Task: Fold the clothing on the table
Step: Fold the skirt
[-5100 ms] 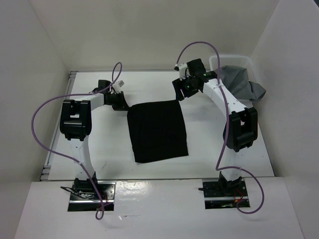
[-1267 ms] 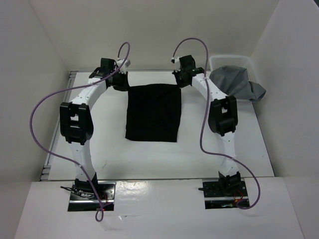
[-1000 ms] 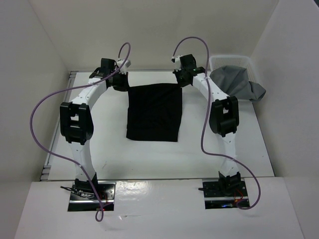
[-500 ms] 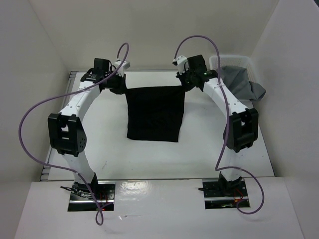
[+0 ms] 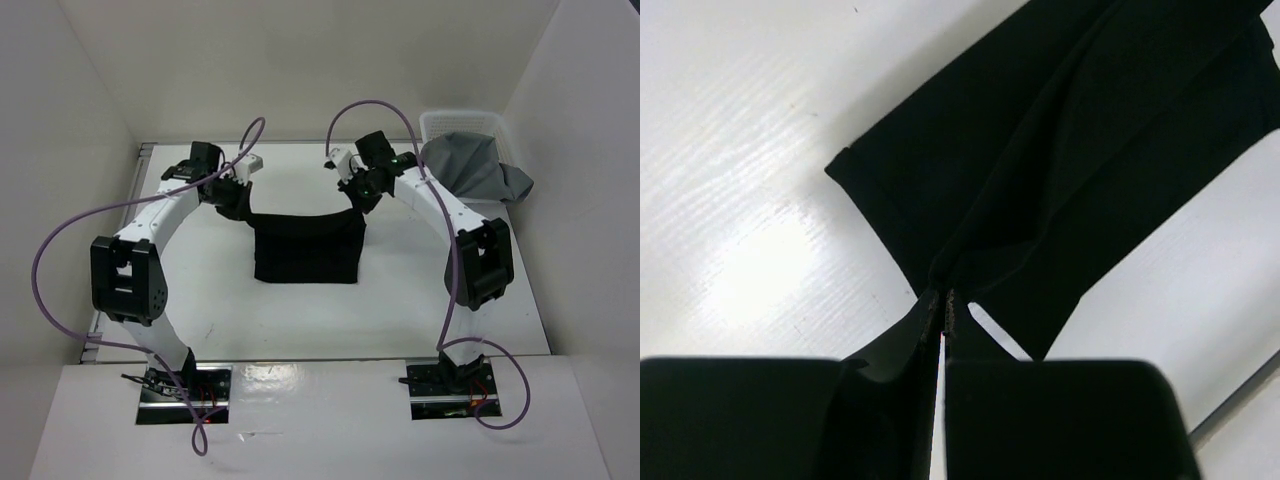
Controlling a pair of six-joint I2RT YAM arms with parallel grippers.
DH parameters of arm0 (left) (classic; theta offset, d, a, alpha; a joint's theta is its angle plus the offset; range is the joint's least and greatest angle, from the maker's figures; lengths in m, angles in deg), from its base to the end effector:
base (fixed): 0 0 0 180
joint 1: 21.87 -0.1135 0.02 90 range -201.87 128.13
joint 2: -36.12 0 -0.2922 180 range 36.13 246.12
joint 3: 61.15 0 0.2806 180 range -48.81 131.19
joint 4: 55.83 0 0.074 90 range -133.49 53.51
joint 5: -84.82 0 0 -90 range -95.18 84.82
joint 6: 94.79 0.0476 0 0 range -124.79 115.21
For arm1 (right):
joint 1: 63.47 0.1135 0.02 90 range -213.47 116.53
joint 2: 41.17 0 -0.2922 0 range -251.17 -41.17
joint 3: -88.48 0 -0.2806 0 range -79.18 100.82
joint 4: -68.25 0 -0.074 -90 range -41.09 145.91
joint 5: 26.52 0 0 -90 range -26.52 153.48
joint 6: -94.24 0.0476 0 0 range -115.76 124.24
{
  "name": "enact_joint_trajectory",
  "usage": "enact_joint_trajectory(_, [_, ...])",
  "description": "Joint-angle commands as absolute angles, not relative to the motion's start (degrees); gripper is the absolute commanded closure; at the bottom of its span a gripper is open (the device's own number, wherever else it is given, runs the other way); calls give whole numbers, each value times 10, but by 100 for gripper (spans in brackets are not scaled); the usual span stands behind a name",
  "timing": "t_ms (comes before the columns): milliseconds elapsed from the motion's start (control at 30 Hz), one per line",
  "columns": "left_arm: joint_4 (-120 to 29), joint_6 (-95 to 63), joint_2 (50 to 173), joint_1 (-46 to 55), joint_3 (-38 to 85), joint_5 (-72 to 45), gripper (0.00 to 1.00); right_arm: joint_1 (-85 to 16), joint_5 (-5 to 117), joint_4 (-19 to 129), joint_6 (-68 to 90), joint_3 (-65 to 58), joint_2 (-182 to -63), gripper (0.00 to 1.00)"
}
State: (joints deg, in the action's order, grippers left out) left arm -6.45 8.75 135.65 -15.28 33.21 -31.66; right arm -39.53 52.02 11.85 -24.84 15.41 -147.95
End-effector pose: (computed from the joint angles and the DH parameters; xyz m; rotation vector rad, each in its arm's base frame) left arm 0.4103 -0.0688 0.2814 0.6096 2.3803 -0.5280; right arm 0.4093 0.1921 0.2937 -1.2013 2.2354 0.2198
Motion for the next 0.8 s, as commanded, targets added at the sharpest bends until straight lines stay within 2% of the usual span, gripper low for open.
enact_joint_trajectory(0, [-54,113,1319,-153,323,-334,97,-376,505,71,-273,150,-1443,100])
enact_joint_trajectory(767, [4,168,1228,-153,214,-323,96,-354,510,-1,-307,89,-1418,100])
